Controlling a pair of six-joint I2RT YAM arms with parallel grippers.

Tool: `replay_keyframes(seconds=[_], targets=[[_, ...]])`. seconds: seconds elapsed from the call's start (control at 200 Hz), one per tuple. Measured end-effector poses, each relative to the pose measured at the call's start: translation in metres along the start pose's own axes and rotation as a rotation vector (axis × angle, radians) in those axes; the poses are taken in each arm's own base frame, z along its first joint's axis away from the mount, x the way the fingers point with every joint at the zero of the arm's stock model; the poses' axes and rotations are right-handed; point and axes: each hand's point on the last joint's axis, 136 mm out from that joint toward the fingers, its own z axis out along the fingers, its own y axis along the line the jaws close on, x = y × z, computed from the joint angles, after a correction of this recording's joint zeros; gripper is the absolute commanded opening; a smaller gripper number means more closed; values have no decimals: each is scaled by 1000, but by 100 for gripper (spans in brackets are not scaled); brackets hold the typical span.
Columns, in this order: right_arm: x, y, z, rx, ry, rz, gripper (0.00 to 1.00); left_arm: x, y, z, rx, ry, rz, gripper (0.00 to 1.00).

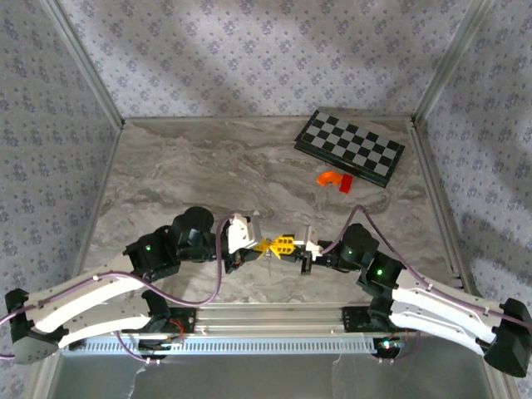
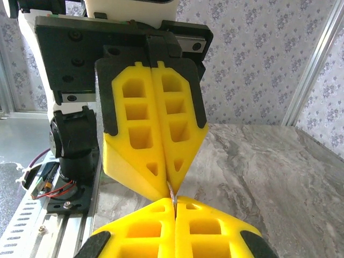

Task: Put the keys on the keyring

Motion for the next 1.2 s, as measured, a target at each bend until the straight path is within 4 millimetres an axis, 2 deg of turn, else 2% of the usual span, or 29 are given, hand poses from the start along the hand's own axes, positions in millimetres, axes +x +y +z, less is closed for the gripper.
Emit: replay_keyframes(seconds=[0.12, 0.235, 0.455, 0.71, 1.064, 1.199], targets=[[-4, 2, -2, -5, -15, -1, 0, -14, -3, -7, 11, -60, -5, 29], [-22, 6, -7, -27, -97, -3, 0, -29, -7, -22, 10, -150, 6, 30], [-48, 11, -9, -77, -214, 12, 0, -34, -11, -27, 23, -208, -4, 30], [-52, 14, -7, -103, -237, 28, 0, -37, -14, -26, 45, -224, -8, 29], [-49, 17, -5, -127, -228, 37, 0, -43, -16, -27, 58, -250, -5, 17], [-49, 16, -5, -125, -228, 37, 0, -41, -16, -23, 65, -242, -8, 16]])
